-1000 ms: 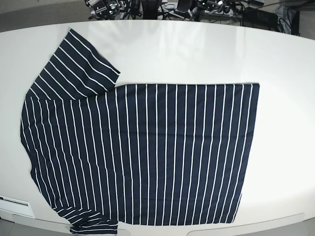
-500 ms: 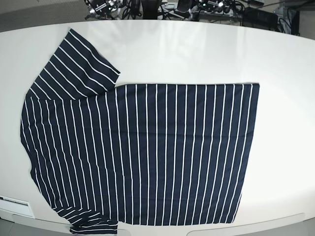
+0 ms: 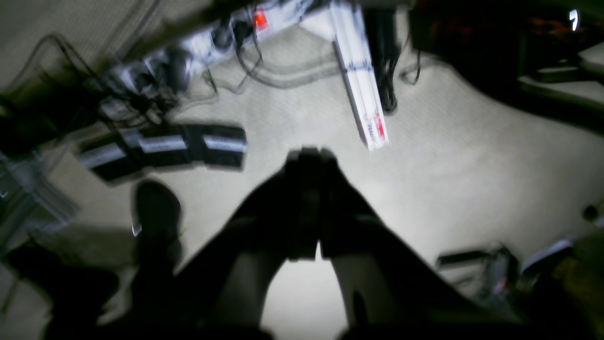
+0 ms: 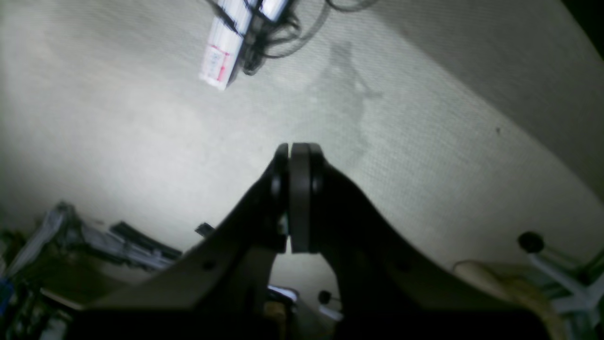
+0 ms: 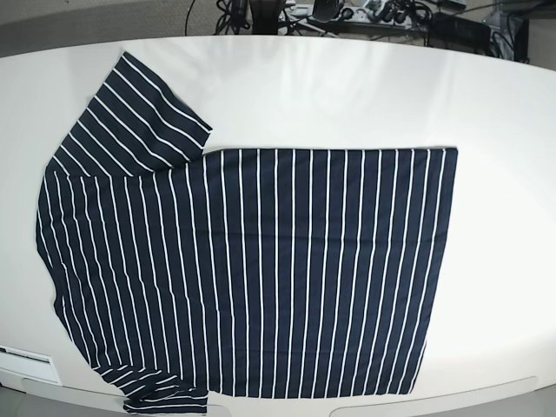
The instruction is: Fold the T-shirt properly
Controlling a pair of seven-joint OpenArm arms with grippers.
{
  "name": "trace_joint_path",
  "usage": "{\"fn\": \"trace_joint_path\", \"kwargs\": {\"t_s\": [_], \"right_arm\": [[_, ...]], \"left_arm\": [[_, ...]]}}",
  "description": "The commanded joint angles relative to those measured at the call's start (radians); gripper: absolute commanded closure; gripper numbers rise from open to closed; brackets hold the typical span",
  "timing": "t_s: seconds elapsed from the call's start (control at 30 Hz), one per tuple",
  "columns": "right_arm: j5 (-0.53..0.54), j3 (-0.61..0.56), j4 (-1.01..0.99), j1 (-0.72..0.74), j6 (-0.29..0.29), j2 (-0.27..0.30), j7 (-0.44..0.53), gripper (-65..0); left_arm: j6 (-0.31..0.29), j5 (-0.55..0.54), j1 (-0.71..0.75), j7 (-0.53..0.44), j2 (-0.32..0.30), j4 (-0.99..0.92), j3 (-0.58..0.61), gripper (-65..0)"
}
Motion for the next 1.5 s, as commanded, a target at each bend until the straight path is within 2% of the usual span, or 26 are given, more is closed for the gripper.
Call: {"fn": "trace_joint_path", "kwargs": {"t_s": [0.0, 0.17, 0.23, 0.33, 0.43, 0.57, 0.73, 0.93, 1.0, 1.07, 1.13, 1.2, 1.3, 1.37, 1.47], "right_arm": [[0.006, 0.003, 0.072, -0.050, -0.017, 0.020, 0.003, 0.0], [-0.005, 0.003, 0.394, -0.234, -0.080, 0.081, -0.047, 0.0], [-0.057, 0.003, 0.504, -0.303, -0.108, 0.096, -0.065, 0.0], [-0.183, 0.003, 0.634, -0.404, -0.180, 0.101, -0.075, 0.0], [-0.290, 0.003, 0.736, -0.476, -0.266, 0.101, -0.109, 0.0], [-0.409, 0.003, 0.855, -0.510, -0.339, 0.106, -0.175, 0.0], [-0.563, 0.003, 0.927, -0.510, -0.435, 0.106, -0.183, 0.0], [-0.789, 0.008, 0.927, -0.510, -0.513, 0.106, -0.167, 0.0], [-0.809, 0.023, 0.927, -0.494, -0.510, 0.106, -0.161, 0.0], [-0.800, 0.054, 0.927, -0.442, -0.482, 0.106, -0.156, 0.0], [-0.750, 0.099, 0.927, -0.391, -0.449, 0.106, -0.134, 0.0], [-0.652, 0.157, 0.927, -0.340, -0.389, 0.106, -0.074, 0.0], [-0.468, 0.240, 0.927, -0.249, -0.263, 0.106, -0.002, 0.0], [-0.368, 0.282, 0.927, -0.185, -0.192, 0.106, 0.019, 0.0], [-0.266, 0.320, 0.927, -0.127, -0.127, 0.106, 0.029, 0.0]], "left_arm": [[-0.007, -0.005, 0.047, 0.000, -0.032, 0.058, 0.001, 0.0], [-0.002, 0.002, 0.200, 0.084, -0.171, 0.330, -0.009, 0.0], [-0.002, 0.003, 0.267, 0.101, -0.211, 0.431, -0.032, 0.0], [-0.003, 0.019, 0.371, 0.101, -0.251, 0.568, -0.101, 0.0], [-0.003, 0.070, 0.444, 0.101, -0.269, 0.694, -0.199, 0.0], [-0.003, 0.088, 0.487, 0.105, -0.272, 0.843, -0.342, 0.0], [-0.003, 0.085, 0.486, 0.119, -0.272, 0.949, -0.471, 0.0], [-0.004, 0.085, 0.415, 0.116, -0.277, 0.984, -0.565, 0.0], [-0.003, 0.086, 0.368, 0.116, -0.291, 0.983, -0.578, 0.0], [-0.003, 0.096, 0.324, 0.116, -0.312, 0.980, -0.578, 0.0], [-0.004, 0.114, 0.290, 0.103, -0.335, 0.974, -0.578, 0.0], [-0.006, 0.139, 0.258, 0.061, -0.363, 0.959, -0.577, 0.0], [-0.015, 0.143, 0.196, -0.006, -0.422, 0.915, -0.575, 0.0], [-0.048, 0.165, 0.142, -0.042, -0.468, 0.866, -0.575, 0.0], [-0.129, 0.216, 0.077, -0.120, -0.543, 0.766, -0.575, 0.0]]}}
